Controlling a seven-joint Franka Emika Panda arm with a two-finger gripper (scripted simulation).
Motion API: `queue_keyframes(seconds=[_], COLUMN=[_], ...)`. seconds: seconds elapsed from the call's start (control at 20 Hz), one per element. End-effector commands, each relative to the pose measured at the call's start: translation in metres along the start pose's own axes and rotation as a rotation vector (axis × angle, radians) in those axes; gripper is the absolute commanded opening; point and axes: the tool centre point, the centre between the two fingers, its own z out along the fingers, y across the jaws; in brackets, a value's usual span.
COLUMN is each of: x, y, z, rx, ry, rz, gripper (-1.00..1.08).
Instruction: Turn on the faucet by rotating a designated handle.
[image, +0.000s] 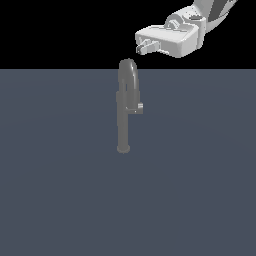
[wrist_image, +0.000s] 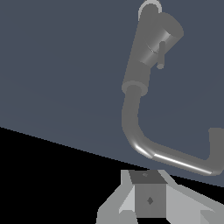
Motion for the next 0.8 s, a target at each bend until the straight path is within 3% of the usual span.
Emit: queue_keyframes(seconds=[0.0,0.4,0.75], x=[0.020,0.078,0.109], y=[-0.002,-0.004,-0.003], z=[0.003,0.021,0.037], rx=[0.050,0.196,0.277], ry=[-0.063,-0.243,-0.343], rz=[0.051,0.202,0.286], gripper=[-1.00,-1.00,-1.00])
